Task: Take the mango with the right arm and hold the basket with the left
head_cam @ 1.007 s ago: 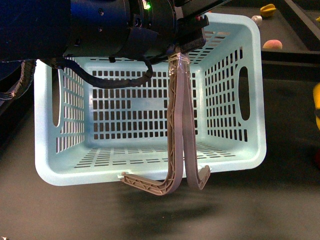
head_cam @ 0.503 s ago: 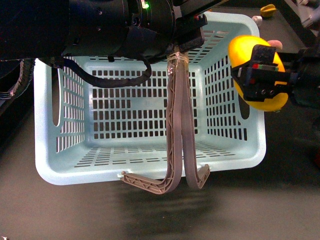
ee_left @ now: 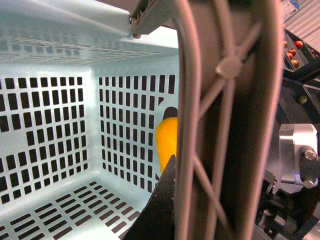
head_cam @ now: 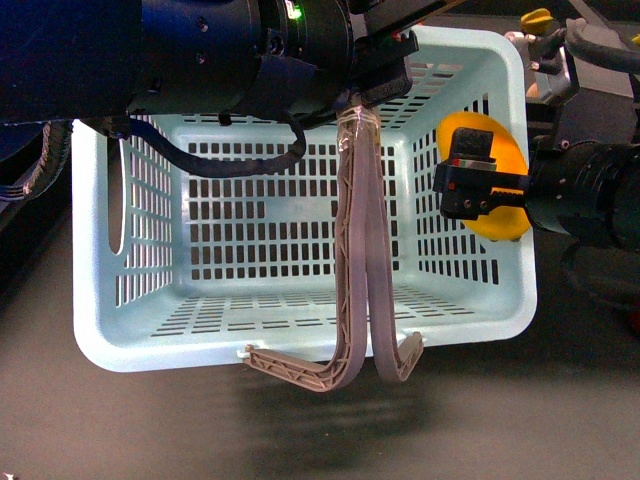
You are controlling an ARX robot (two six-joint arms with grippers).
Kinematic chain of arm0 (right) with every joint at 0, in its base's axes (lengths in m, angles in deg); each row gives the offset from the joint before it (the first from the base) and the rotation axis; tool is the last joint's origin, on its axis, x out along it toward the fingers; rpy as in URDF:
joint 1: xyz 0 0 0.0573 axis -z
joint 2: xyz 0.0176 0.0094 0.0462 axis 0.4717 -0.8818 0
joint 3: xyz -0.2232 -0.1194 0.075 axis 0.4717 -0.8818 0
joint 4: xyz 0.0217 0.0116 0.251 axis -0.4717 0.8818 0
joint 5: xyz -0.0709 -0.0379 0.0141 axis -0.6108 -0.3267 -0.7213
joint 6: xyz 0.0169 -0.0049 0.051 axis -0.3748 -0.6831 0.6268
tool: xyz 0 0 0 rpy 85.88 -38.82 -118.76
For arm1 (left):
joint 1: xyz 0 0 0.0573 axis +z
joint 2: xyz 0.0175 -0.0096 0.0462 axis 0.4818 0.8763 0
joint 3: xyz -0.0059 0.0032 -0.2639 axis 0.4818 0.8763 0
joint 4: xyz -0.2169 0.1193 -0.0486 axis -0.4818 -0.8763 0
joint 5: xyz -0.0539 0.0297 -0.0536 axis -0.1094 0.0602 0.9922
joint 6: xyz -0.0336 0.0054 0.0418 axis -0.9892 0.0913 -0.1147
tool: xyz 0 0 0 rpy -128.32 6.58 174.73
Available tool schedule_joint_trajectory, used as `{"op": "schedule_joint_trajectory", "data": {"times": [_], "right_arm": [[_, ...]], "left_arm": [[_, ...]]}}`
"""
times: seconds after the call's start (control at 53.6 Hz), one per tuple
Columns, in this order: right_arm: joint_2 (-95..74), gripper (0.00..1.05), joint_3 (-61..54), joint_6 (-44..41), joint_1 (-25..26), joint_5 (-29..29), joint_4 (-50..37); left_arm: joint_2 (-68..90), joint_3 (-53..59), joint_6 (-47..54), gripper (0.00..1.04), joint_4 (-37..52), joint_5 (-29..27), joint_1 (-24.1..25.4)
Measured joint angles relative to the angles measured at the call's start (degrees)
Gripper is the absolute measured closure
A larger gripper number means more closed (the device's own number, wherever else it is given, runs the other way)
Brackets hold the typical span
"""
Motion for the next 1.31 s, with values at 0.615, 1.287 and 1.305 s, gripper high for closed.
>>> {"op": "schedule_joint_trajectory", "data": {"times": [0.615,1.287,1.305], "right_arm": [[21.2,0.08,-9.09,2.01,4.81,2.99,-0.59],[89.09,0.08,-33.0,2.45,10.86,-4.02,40.98],[89.07,0.08,-33.0,2.47,10.86,-4.0,40.98]], "left_arm": [[0.02,0.11,0.22,0.99,-0.31,-0.22,0.11],[0.02,0.11,0.02,0.99,-0.31,-0.04,0.04],[0.02,0.11,0.04,0.99,-0.31,-0.04,0.02]]}}
